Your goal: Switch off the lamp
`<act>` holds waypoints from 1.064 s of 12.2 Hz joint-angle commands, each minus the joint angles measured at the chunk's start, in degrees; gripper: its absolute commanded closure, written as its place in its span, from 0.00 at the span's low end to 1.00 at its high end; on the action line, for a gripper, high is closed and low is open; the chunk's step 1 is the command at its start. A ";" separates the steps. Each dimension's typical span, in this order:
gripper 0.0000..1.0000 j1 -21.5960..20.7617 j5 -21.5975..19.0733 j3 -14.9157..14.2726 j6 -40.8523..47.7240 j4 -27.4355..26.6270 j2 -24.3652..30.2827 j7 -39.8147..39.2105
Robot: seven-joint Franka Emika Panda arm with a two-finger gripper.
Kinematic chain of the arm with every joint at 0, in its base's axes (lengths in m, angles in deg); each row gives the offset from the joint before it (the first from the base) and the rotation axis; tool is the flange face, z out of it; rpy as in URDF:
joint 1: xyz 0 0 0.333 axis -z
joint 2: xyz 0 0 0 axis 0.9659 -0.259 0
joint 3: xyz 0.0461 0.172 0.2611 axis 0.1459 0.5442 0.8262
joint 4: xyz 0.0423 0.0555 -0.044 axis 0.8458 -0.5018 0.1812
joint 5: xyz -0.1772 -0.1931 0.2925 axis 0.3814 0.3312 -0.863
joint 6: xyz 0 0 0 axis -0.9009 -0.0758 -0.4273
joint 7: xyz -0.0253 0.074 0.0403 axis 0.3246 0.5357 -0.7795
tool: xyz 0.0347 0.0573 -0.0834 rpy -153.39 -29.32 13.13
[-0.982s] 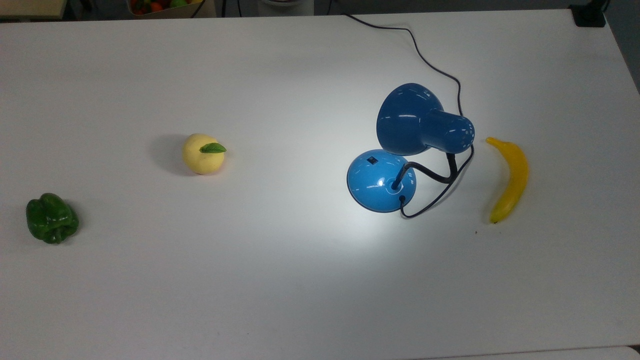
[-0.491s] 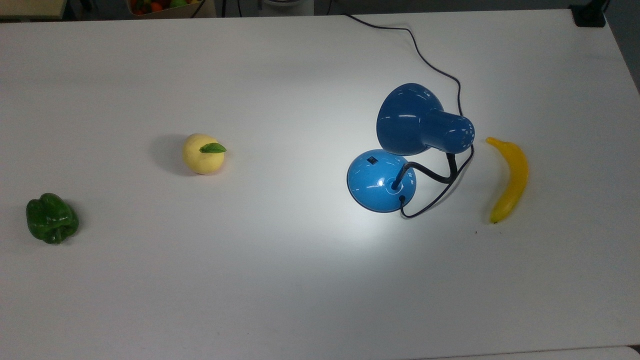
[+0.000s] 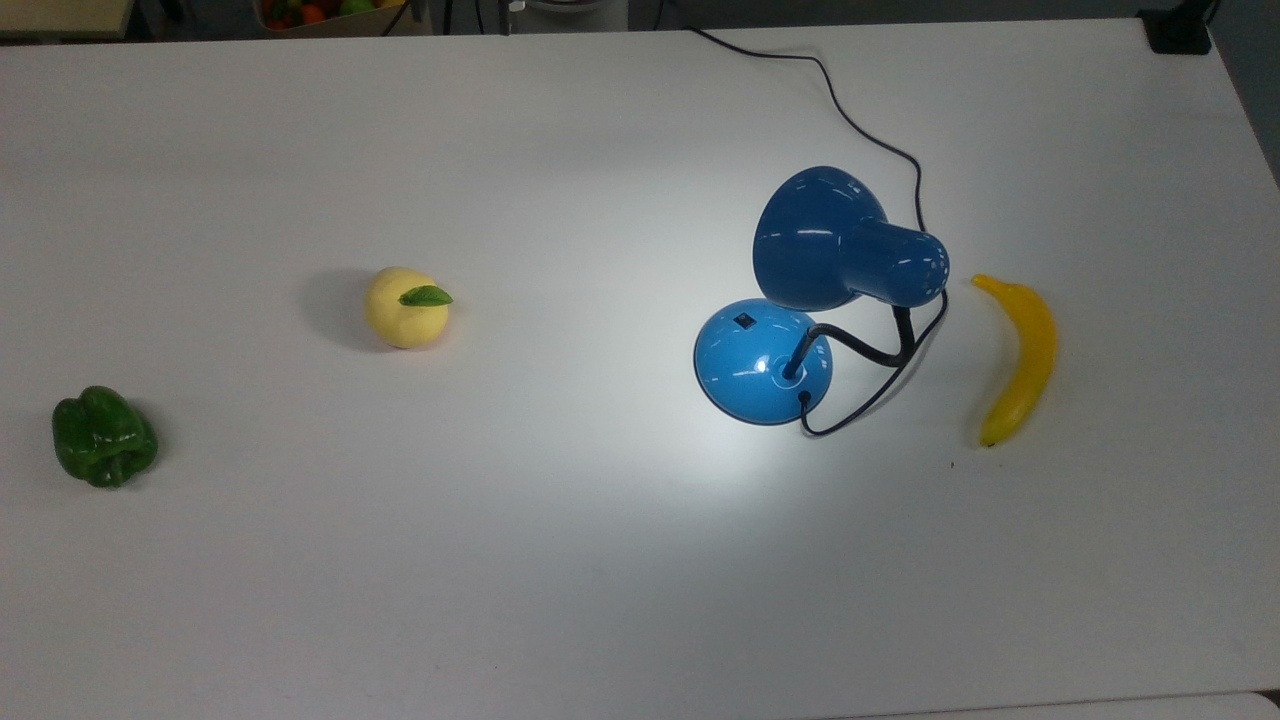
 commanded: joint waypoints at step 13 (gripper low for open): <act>1.00 -5.22 -1.86 0.67 -9.17 -5.59 -2.09 -1.60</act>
